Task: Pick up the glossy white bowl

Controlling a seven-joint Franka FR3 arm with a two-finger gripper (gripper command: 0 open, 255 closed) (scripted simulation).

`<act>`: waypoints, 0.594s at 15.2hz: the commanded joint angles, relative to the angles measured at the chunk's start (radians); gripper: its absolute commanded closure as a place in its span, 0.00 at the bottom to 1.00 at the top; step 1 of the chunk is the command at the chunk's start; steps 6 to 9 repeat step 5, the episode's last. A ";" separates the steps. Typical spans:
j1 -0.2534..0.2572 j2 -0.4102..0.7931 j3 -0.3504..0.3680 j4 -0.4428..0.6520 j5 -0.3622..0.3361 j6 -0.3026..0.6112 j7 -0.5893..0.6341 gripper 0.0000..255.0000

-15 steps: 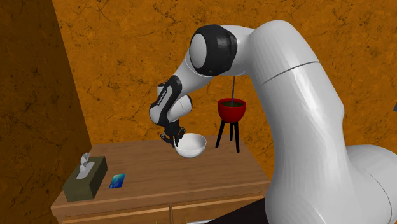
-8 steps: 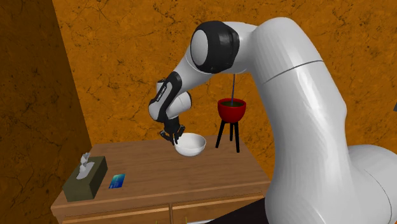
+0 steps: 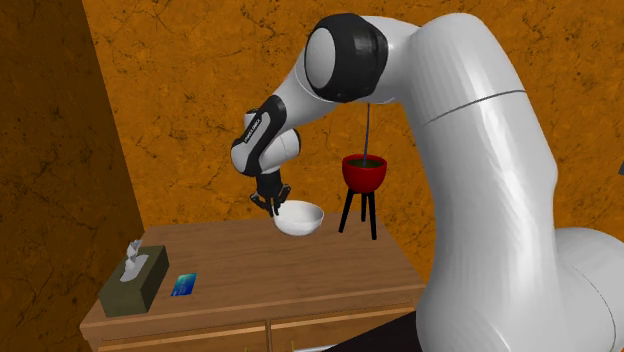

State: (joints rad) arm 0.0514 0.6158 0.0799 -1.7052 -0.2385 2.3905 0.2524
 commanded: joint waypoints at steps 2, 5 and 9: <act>-0.002 -0.026 0.004 -0.002 0.005 -0.024 -0.006 1.00; -0.003 -0.036 0.005 -0.001 0.007 -0.035 -0.008 1.00; -0.003 -0.036 0.005 -0.001 0.007 -0.035 -0.008 1.00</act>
